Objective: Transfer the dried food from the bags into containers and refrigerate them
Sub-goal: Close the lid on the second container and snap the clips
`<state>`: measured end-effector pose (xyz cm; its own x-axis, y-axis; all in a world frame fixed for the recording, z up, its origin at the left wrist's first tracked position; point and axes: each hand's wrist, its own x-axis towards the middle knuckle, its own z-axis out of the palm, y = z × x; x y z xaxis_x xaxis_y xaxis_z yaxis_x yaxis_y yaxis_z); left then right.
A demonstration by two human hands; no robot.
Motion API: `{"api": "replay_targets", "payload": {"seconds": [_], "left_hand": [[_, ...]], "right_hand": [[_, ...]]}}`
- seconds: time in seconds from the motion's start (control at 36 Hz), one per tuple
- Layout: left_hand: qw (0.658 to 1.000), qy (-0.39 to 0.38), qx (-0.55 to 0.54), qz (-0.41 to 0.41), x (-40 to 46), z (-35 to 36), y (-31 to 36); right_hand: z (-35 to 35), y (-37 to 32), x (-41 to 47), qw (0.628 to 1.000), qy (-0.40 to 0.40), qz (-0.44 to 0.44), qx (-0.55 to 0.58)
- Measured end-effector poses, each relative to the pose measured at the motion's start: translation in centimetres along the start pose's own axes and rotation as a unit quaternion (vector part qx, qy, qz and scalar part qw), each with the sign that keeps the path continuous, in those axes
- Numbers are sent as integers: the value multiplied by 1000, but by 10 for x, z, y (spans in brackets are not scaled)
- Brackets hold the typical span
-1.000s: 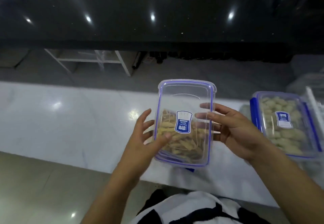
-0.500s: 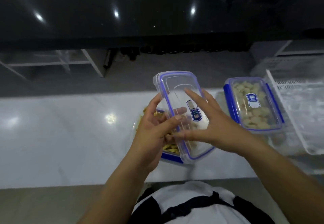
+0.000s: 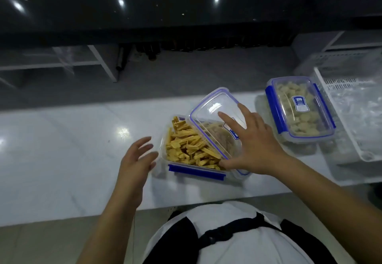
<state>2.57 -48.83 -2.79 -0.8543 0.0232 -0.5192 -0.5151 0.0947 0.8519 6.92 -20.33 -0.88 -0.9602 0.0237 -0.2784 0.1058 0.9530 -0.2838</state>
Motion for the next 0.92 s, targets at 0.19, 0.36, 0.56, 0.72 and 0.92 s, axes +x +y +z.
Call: {"api": "replay_targets", "payload": {"seconds": [0.19,0.36,0.56,0.72,0.92], "left_hand": [[988,-74,-14,-134,-4,5,-35],[984,-70,-32,-159,-4,20,-40],[985,-22,-97,-140,-2,20,-39],[989,-18,-82,-125,6,20,-39],[992,-49,-14,-112,39,23,-17]], "right_hand": [[2,-4,18,1000,-16,-19,-3],[5,1,33,998,-67,-8,-2],[10,13,27,993,-70,-9,94],[7,20,11,927,-94,20,362],[5,32,-6,829,-104,22,549]]}}
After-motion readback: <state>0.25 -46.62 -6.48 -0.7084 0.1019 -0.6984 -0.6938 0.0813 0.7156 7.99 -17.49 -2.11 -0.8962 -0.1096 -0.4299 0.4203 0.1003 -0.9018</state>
